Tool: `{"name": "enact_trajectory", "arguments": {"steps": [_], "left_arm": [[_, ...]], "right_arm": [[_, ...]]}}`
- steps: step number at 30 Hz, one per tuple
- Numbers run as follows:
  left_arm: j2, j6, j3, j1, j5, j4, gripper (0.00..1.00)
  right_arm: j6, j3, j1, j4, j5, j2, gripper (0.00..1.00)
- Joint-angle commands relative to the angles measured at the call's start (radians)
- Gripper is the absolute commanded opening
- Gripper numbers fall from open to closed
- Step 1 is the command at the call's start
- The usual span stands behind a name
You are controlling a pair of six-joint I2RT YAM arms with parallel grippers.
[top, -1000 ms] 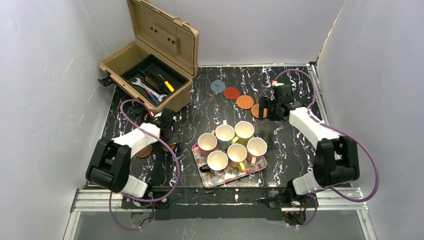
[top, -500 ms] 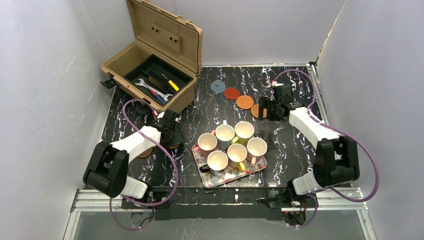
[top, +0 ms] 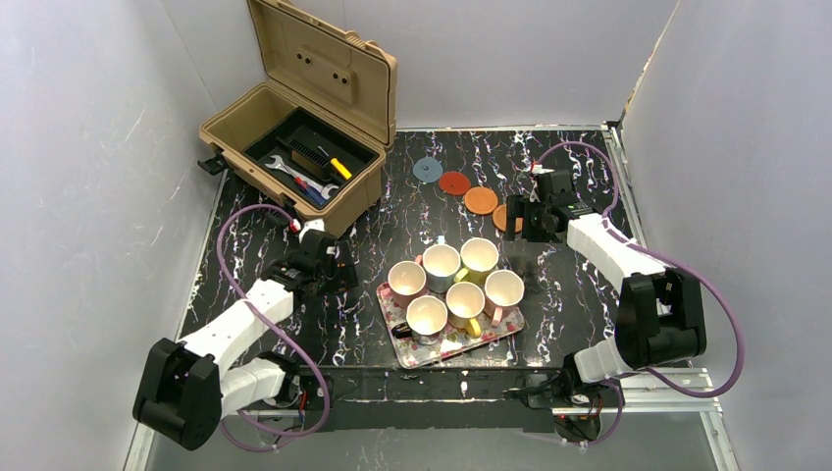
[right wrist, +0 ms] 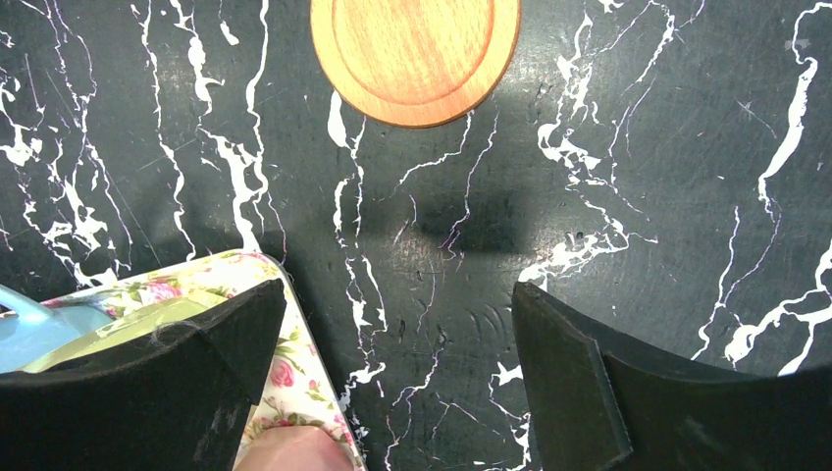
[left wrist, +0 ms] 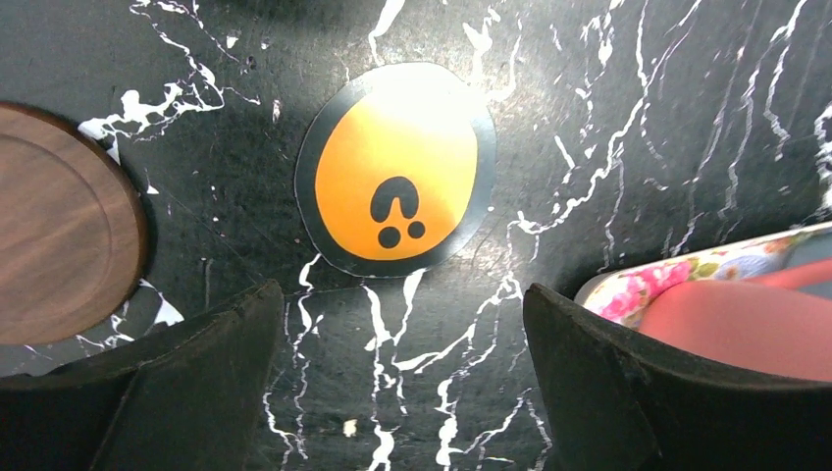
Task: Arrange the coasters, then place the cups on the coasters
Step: Move the coaster to the center of the board.
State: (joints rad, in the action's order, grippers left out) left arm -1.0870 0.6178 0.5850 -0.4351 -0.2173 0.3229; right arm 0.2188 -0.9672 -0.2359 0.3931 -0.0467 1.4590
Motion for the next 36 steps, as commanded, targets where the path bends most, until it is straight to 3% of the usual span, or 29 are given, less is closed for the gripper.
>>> {"name": "enact_trajectory", "arguments": {"steps": [1, 9, 17, 36], "left_arm": [[-0.034, -0.132, 0.015, 0.000, 0.037, 0.025, 0.88], [-0.159, -0.192, 0.101, 0.000, 0.092, 0.031, 0.78], [-0.218, -0.157, 0.126, 0.001, 0.048, 0.079, 0.78], [-0.285, -0.118, 0.112, -0.003, 0.096, 0.034, 0.76]], "right_arm": [[0.011, 0.003, 0.003, -0.015, 0.017, -0.041, 0.94], [0.013, 0.008, 0.003, -0.012, 0.015, -0.052, 0.94], [0.012, 0.013, 0.003, -0.019, 0.015, -0.051, 0.94], [0.014, 0.016, 0.002, -0.029, 0.018, -0.032, 0.94]]}}
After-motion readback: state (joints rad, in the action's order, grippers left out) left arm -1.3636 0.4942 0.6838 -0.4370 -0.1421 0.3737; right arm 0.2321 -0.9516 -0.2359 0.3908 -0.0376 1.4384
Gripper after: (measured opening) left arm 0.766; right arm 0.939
